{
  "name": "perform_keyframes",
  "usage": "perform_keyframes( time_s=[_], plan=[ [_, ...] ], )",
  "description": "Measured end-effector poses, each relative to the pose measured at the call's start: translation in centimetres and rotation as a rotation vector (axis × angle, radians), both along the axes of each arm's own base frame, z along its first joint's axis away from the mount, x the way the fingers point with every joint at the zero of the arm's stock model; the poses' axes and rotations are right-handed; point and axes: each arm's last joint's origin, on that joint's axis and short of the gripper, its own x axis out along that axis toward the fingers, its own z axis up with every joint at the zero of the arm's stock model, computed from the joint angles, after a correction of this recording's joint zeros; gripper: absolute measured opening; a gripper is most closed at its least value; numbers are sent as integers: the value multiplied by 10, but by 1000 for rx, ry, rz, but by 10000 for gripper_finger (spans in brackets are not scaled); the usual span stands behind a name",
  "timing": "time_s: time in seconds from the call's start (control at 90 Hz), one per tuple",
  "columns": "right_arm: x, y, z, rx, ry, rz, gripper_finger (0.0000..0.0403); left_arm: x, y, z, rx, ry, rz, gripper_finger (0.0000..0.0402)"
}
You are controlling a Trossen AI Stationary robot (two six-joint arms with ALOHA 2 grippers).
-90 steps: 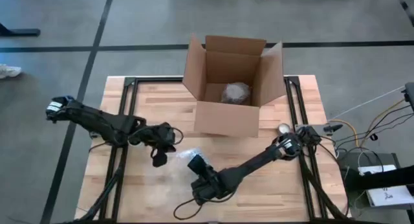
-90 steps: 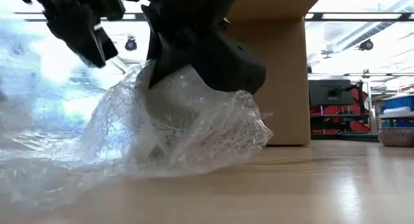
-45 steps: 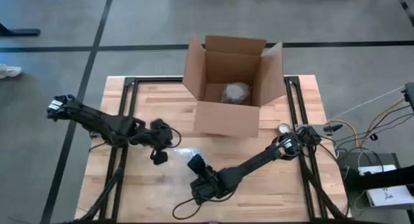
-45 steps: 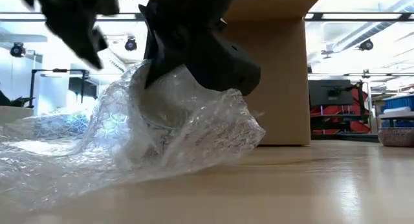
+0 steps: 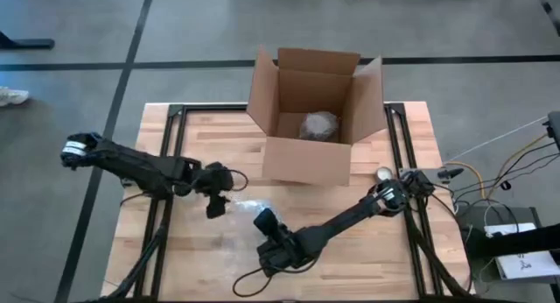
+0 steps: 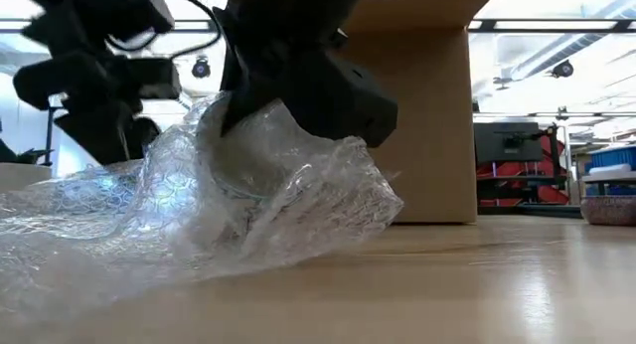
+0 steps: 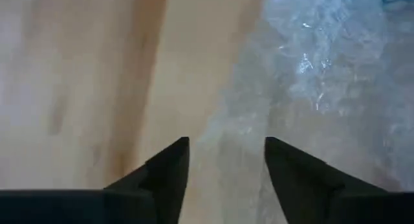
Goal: Wrap mug
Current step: Wrap the blue patterned mug with the bubble wrap
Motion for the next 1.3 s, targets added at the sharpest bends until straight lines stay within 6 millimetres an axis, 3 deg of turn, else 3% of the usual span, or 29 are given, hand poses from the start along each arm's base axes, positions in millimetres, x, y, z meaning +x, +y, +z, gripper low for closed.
perform_keyframes(
  time_s=[0.267,0.544,0.667,0.833,0.9,1.044,1.3],
  plan=[
    [0,0,0,1,0,-1,18,-2,26,-29,-116,-108,-1,221],
    [0,0,0,-1,1,3,18,10,27,-48,-136,-112,-75,203],
    [0,0,0,1,0,0,18,14,27,-57,-135,-83,-92,157],
    [0,0,0,1,-1,-1,18,13,26,-57,-165,-87,-112,36],
    [0,0,0,1,-1,-1,18,10,24,-54,-231,-85,-145,12],
    [0,0,0,2,-2,-3,18,4,22,-41,-272,-100,-162,53],
    [0,-1,0,5,-5,-8,18,-8,24,-25,-140,-132,-98,146]
  ],
)
